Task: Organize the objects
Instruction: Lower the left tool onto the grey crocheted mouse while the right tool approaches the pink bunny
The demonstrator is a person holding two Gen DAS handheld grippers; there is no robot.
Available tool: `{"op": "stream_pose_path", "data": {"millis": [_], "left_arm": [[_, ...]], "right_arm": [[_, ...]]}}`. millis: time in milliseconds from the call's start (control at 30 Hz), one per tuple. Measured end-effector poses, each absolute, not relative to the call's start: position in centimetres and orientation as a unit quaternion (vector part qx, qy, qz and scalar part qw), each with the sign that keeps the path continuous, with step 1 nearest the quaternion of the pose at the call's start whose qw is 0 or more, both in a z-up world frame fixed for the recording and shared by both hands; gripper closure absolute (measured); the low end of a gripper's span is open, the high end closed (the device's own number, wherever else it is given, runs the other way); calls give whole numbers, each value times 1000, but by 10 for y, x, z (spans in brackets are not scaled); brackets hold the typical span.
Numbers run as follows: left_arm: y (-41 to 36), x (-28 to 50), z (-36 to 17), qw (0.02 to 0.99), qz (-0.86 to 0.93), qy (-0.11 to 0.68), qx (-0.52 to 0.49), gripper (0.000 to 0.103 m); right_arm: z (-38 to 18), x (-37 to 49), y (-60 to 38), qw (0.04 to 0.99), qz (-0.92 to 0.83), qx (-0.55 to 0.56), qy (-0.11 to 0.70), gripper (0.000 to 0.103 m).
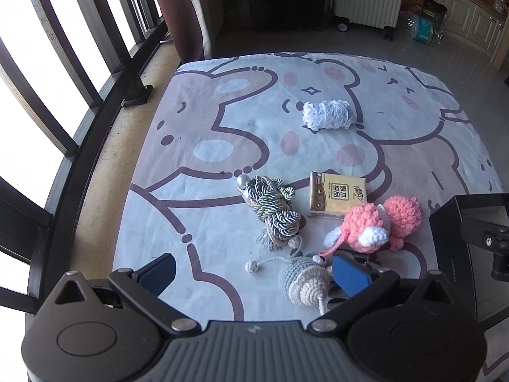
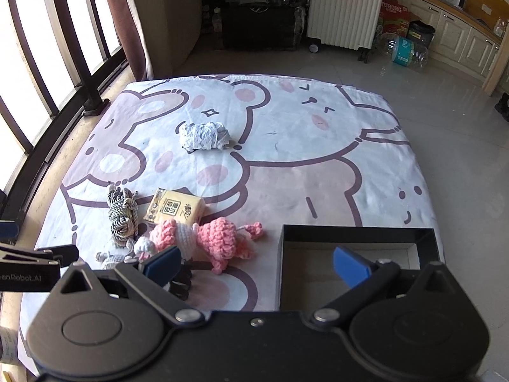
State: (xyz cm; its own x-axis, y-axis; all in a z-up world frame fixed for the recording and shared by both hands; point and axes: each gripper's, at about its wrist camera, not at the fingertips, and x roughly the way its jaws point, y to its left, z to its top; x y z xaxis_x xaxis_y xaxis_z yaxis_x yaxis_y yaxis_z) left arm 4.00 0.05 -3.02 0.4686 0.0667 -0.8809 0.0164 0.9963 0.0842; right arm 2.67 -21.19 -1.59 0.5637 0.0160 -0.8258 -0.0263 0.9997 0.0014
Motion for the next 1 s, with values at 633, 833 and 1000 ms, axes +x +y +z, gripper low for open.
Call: {"op": "stream_pose_path", "data": {"millis": [633, 833, 1000], "left_arm": [[24, 62, -55, 845, 8, 534, -9, 12], [36, 67, -66, 828, -2, 557, -59, 19], [39, 68, -71, 820, -9, 567, -83, 25]], "right_arm": [[-43, 71, -198, 871, 42, 34, 489, 0], [-52, 82, -198, 860, 50, 68, 503, 0], [-60, 92, -194, 844, 60, 101, 524, 0]]}}
